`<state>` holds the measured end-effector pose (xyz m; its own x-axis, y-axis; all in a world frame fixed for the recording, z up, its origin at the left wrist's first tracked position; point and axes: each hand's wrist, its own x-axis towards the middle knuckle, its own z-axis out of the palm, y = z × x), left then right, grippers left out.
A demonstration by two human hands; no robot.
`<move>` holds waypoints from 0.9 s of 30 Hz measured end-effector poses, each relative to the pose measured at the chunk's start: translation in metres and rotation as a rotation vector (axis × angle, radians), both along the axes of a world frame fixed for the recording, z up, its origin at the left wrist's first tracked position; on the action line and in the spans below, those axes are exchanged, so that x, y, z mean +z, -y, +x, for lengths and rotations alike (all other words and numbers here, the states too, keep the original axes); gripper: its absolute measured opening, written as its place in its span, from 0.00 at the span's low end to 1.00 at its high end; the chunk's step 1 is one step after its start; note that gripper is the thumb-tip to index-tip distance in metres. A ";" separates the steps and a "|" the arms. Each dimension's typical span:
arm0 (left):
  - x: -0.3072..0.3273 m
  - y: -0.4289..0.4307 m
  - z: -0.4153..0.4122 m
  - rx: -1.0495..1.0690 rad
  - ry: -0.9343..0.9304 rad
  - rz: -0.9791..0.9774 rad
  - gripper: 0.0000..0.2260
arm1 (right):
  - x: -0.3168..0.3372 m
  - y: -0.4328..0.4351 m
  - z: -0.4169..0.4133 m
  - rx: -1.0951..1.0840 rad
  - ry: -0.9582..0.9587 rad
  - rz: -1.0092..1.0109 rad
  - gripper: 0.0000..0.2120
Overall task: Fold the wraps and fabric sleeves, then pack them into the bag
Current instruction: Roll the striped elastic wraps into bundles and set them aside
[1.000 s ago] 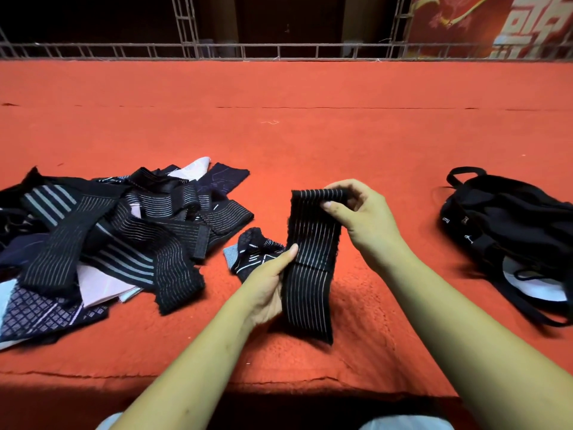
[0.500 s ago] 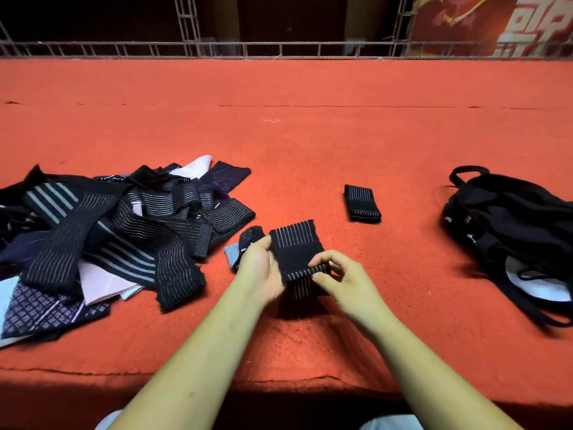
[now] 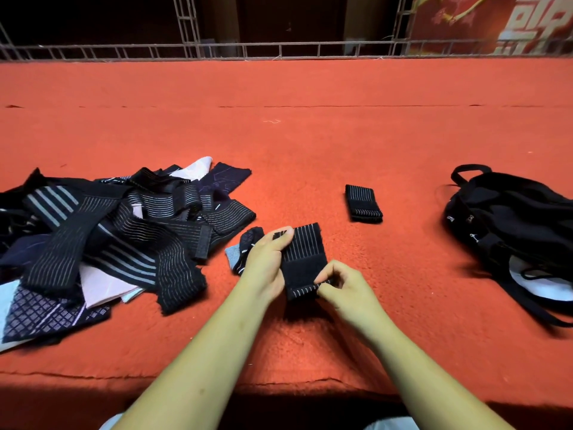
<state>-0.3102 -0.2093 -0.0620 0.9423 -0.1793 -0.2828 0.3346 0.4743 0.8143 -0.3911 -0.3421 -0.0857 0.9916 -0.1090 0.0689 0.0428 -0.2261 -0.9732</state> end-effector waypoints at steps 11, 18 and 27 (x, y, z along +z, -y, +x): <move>0.012 0.015 -0.007 -0.144 0.346 0.136 0.07 | 0.047 0.007 0.026 -0.175 0.013 0.021 0.11; 0.010 0.035 -0.005 -0.008 0.434 0.264 0.07 | 0.045 -0.002 0.034 -0.329 0.150 -0.180 0.07; 0.007 0.064 0.002 -0.181 0.531 0.604 0.20 | 0.052 0.040 0.058 -0.452 0.229 -0.153 0.19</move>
